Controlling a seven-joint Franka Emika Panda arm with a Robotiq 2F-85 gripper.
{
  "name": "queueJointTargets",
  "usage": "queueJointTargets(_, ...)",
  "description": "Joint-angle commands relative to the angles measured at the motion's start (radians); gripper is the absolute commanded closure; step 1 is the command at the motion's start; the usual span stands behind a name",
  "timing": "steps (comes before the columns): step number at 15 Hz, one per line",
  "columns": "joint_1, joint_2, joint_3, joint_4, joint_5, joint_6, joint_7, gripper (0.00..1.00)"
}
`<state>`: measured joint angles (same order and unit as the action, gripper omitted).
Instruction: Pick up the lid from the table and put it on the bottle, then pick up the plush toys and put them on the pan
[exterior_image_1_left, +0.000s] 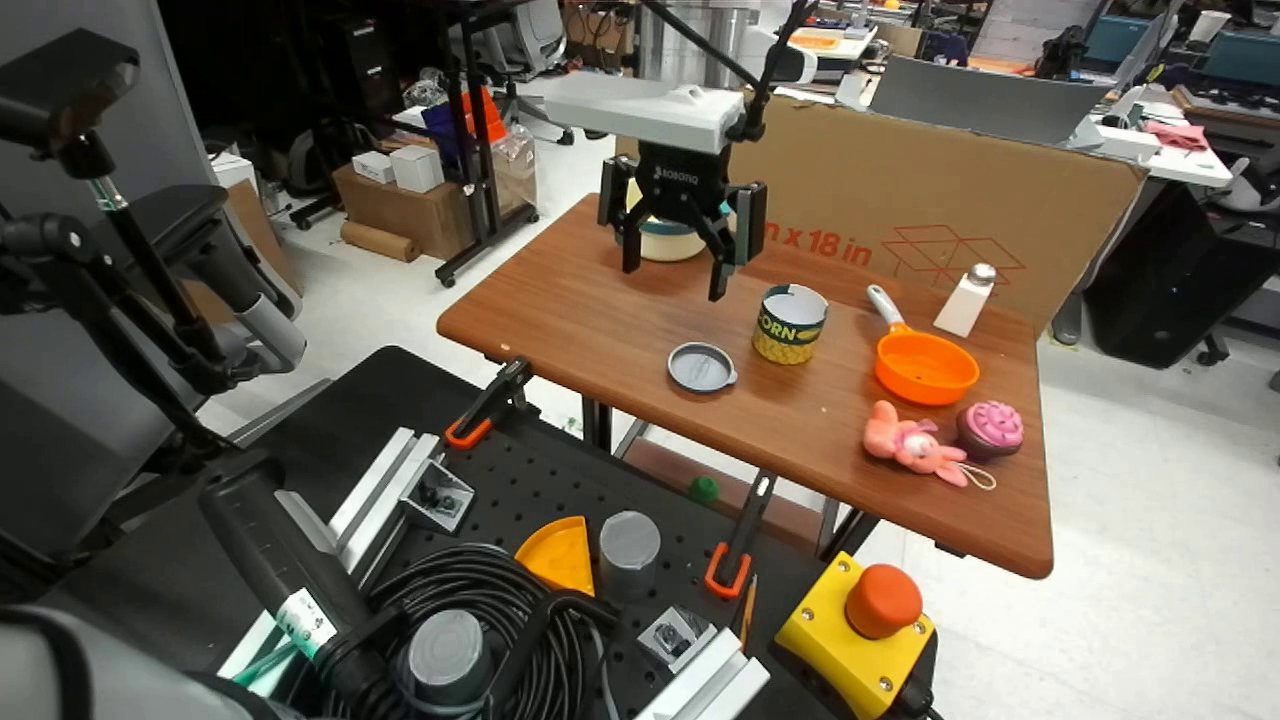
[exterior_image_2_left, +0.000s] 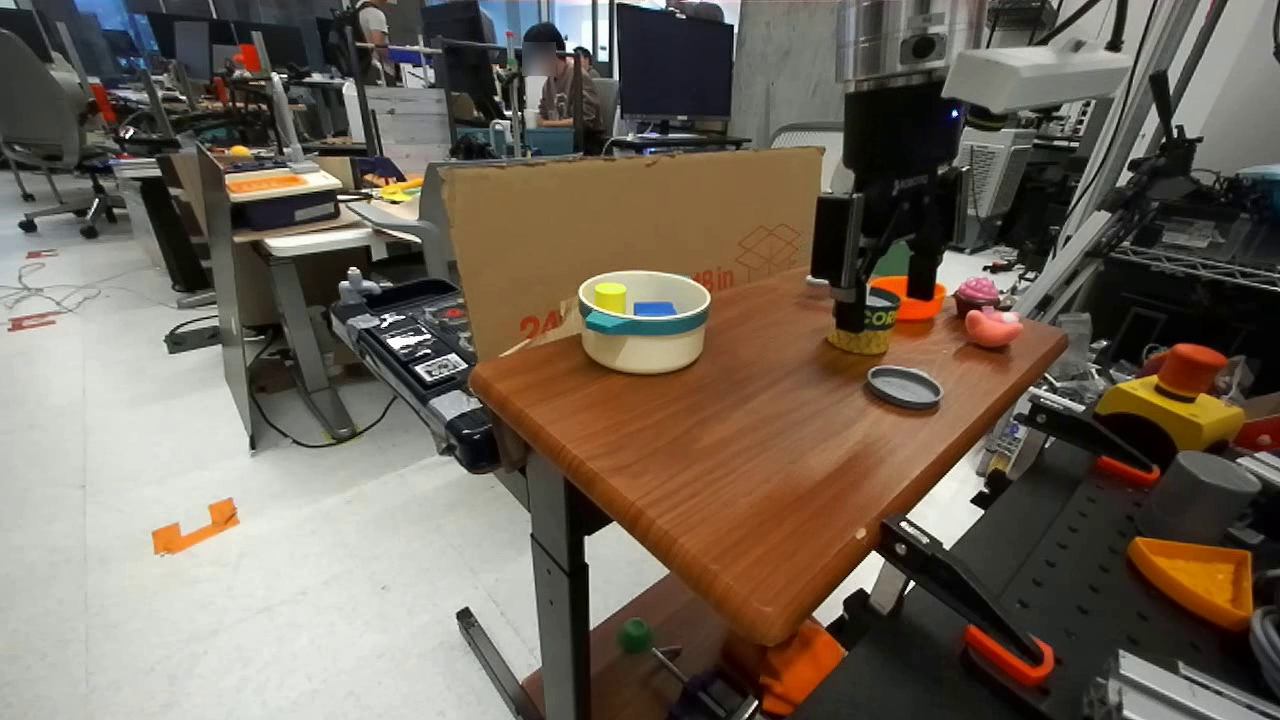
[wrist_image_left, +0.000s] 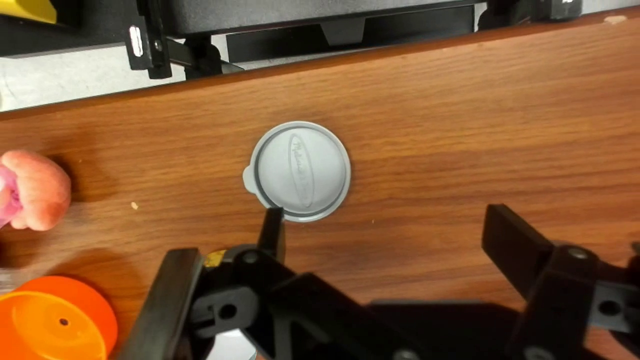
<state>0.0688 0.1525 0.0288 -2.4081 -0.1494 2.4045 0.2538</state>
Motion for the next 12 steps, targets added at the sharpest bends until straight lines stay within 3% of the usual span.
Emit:
queueJointTargets(1, -0.008, -0.049, -0.017, -0.019, -0.018, -0.046, -0.016, 0.00)
queueJointTargets(12, -0.039, -0.019, -0.070, 0.006, -0.138, -0.053, 0.049, 0.00)
